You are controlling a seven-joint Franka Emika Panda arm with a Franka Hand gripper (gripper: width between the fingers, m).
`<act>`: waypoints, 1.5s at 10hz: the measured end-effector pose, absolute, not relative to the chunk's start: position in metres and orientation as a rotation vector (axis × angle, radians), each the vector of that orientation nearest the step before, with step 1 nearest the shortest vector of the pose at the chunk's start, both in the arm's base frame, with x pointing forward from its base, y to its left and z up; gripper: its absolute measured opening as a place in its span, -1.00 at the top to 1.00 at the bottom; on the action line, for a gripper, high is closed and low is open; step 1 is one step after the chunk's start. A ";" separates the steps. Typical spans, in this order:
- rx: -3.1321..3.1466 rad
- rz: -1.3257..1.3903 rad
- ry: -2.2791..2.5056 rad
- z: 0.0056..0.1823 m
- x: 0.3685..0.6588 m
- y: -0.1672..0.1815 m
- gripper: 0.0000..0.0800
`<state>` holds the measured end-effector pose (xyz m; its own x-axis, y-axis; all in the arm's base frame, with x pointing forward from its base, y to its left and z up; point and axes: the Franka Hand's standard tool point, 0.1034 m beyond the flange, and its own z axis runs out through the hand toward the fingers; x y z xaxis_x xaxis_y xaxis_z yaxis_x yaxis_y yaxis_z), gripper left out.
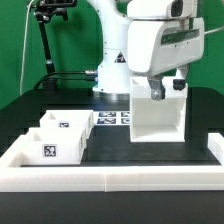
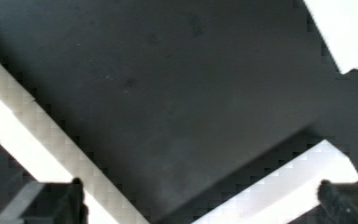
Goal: Assemble drawer
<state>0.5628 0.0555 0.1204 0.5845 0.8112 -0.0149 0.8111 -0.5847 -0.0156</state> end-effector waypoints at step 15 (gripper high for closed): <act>-3.062 0.125 -0.689 0.138 0.497 0.074 -0.62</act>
Offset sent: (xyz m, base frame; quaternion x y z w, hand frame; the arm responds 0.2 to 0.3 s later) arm 0.0000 0.0000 0.0000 0.0000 0.0000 0.0000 1.0000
